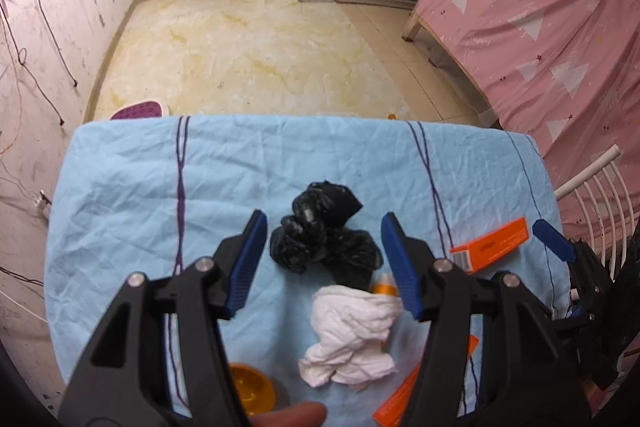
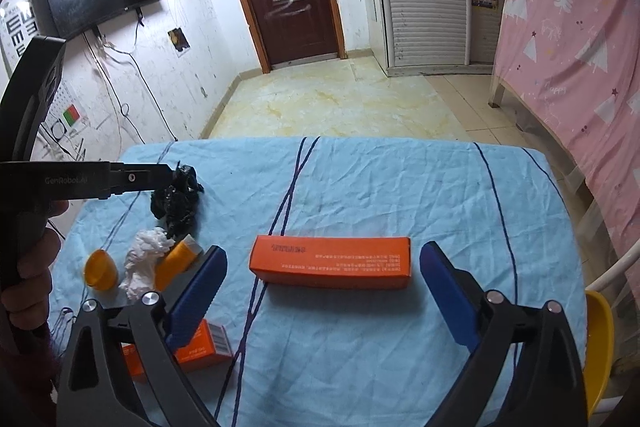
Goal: Collect trash
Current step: 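Grasp the black plastic bag with the left tool while the right tool grasps the orange box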
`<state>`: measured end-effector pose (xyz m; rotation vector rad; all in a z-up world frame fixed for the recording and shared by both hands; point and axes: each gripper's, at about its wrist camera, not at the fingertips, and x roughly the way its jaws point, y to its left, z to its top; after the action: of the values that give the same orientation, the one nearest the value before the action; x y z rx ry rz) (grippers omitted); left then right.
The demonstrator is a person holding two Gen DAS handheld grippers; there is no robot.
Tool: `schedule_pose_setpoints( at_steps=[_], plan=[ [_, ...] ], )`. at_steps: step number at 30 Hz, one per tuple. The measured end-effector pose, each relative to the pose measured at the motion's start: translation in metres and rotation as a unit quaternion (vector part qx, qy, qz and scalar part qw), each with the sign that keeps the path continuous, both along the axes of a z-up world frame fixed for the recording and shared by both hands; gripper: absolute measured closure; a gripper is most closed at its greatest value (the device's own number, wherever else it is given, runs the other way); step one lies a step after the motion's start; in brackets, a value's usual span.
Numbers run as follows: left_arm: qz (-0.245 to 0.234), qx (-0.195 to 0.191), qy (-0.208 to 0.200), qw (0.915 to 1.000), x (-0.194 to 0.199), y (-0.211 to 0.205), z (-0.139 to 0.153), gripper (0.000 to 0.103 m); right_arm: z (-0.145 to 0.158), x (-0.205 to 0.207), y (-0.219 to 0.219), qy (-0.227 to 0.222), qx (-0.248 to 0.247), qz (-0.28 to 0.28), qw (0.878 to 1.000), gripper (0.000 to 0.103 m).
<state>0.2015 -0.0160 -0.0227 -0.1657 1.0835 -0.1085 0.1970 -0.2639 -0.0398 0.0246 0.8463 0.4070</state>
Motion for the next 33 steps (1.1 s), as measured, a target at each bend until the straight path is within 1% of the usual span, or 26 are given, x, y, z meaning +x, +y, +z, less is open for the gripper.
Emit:
schedule_pose_setpoints(
  at_steps=[1,4,5,14,16,23,24,26,27,28,29,31,33],
  plan=[
    [0.000,0.000,0.006,1.0000,0.002,0.001,-0.003,0.046,-0.001,0.002,0.003,0.000,-0.006,0.000,1.000,0.012],
    [-0.005,-0.003,0.010,0.9999,0.005,-0.001,-0.005,0.036,-0.005,0.005,0.006,0.002,-0.017,0.001,1.000,0.011],
    [-0.005,-0.002,0.010,0.9999,0.006,-0.001,-0.006,0.035,-0.007,0.006,0.008,0.003,-0.020,0.001,1.000,0.011],
    [-0.001,0.001,0.035,0.9994,0.018,0.001,-0.022,0.035,-0.018,0.016,0.016,0.016,-0.034,0.004,0.999,0.011],
    [-0.001,0.006,0.040,0.9992,0.020,0.000,-0.027,0.035,-0.020,0.017,0.018,0.018,-0.037,0.005,0.999,0.011],
    [-0.008,0.017,0.041,0.9990,0.023,-0.006,-0.033,0.035,-0.024,0.021,0.024,0.024,-0.032,0.004,0.999,0.011],
    [-0.008,0.021,0.039,0.9990,0.022,-0.007,-0.033,0.037,-0.025,0.022,0.024,0.025,-0.030,0.004,0.999,0.011],
    [-0.011,0.028,0.035,0.9989,0.020,-0.009,-0.033,0.046,-0.025,0.022,0.023,0.026,-0.026,0.003,0.999,0.011],
    [-0.011,0.027,0.035,0.9990,0.019,-0.009,-0.033,0.048,-0.025,0.022,0.022,0.026,-0.024,0.003,0.999,0.012],
    [-0.012,0.022,0.033,0.9991,0.018,-0.010,-0.033,0.054,-0.026,0.022,0.021,0.027,-0.024,0.004,0.999,0.016],
    [-0.013,0.018,0.033,0.9992,0.017,-0.011,-0.033,0.061,-0.026,0.022,0.020,0.026,-0.024,0.005,0.999,0.016],
    [-0.016,0.009,0.034,0.9993,0.015,-0.012,-0.032,0.065,-0.025,0.021,0.020,0.023,-0.024,0.006,0.999,0.016],
    [-0.015,0.010,0.030,0.9994,0.012,-0.012,-0.031,0.065,-0.023,0.019,0.019,0.017,-0.022,0.004,1.000,0.017]
  ],
)
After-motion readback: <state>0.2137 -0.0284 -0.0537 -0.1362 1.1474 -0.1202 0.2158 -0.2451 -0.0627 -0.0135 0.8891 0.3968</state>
